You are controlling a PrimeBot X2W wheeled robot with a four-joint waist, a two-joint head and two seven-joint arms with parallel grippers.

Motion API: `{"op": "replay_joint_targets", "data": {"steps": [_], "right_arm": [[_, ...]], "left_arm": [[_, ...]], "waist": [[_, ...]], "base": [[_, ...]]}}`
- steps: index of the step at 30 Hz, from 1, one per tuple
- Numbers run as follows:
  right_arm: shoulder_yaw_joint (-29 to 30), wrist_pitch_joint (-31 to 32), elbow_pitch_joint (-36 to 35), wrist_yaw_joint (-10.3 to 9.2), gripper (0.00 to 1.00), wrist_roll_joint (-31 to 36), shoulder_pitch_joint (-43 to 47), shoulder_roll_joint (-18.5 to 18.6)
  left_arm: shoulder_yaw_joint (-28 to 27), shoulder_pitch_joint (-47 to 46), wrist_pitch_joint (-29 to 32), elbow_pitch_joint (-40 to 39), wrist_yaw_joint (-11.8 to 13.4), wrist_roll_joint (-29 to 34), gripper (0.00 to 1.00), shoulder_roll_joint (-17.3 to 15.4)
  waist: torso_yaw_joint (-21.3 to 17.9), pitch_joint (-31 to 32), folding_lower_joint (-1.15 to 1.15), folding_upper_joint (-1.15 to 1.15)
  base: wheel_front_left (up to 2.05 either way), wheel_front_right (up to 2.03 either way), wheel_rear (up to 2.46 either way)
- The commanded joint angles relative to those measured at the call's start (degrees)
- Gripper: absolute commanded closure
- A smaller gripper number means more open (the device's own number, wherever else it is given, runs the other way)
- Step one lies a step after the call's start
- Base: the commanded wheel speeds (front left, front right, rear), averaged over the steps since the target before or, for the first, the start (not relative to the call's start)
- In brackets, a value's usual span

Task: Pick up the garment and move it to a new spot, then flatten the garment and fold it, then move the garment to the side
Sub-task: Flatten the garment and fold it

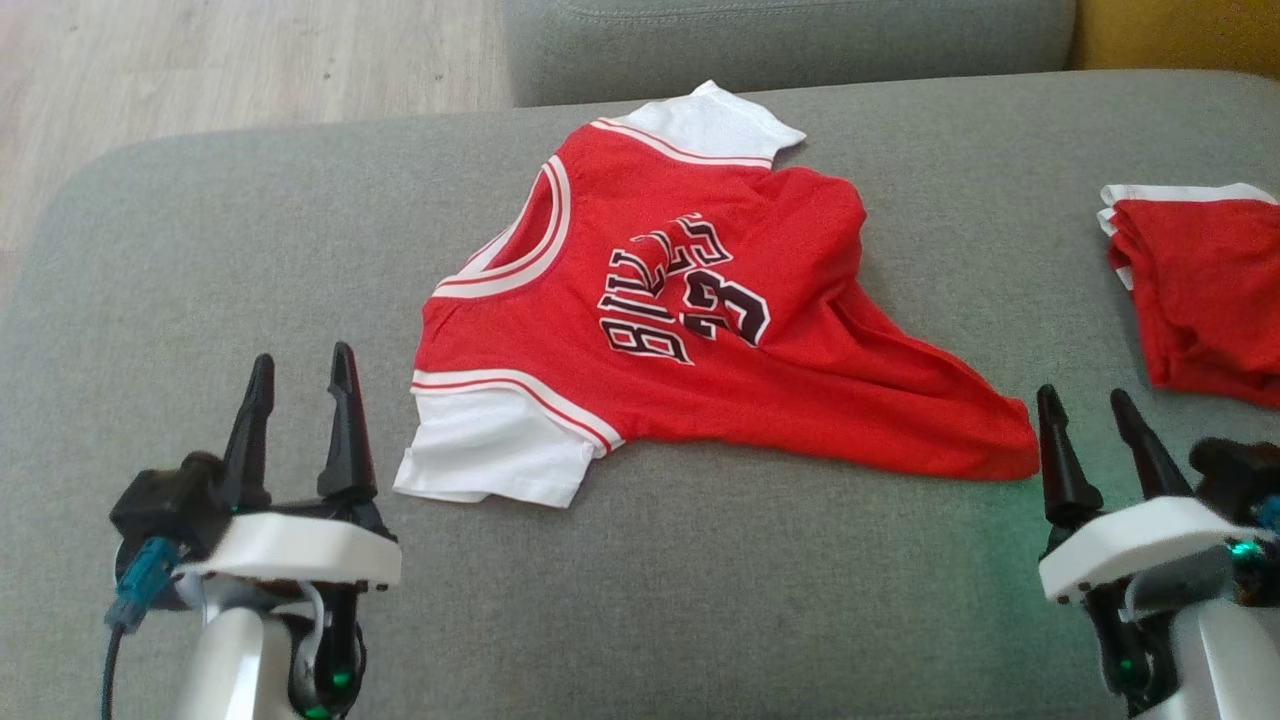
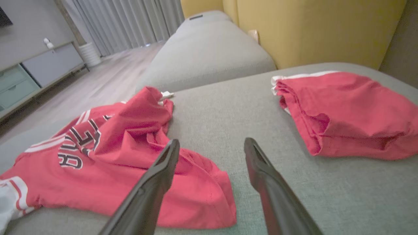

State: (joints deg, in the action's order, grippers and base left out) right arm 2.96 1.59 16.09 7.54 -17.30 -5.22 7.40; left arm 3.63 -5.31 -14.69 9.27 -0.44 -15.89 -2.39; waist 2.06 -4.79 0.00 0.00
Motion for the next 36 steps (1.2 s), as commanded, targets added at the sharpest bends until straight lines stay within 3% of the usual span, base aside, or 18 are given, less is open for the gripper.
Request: {"op": "replay_joint_targets", "data": {"steps": [1,7,16,29,36], "right_arm": [[-0.1,-2.2,-3.6,-0.05,0.0,1.3,-0.3,-0.9],[0.8,-6.0,-6.8,-0.05,0.0,2.2,1.1,-3.9],[-0.9,-6.4,-7.8,-0.05,0.0,2.7,1.6,-4.5],[-2.3,-6.1,-8.1,-0.05,0.0,2.4,0.7,-4.5],[-2.5,-6.1,-8.1,-0.05,0.0,2.6,0.2,-4.5]], "left_arm": [[-1.5,-1.5,-0.3,-1.8,0.1,-0.3,0.0,-0.5],[-0.6,-0.8,-0.3,-1.5,0.3,-0.5,0.0,-0.5],[1.2,-0.7,-0.3,0.9,0.1,-1.1,0.0,-0.5],[4.2,-4.9,-0.3,19.3,0.2,2.1,0.0,-0.8],[3.9,-9.0,-0.3,27.6,2.2,4.4,0.0,-1.9]], "waist": [[-0.2,0.2,0.0,0.0],[-0.7,0.8,0.0,0.0],[-0.8,0.4,0.0,0.0],[-1.9,-1.6,0.0,0.0],[-3.2,-2.8,0.0,0.0]], "base": [[0.0,0.0,0.0],[0.0,0.0,0.0],[0.0,0.0,0.0],[0.0,0.0,0.0],[0.0,0.0,0.0]]}}
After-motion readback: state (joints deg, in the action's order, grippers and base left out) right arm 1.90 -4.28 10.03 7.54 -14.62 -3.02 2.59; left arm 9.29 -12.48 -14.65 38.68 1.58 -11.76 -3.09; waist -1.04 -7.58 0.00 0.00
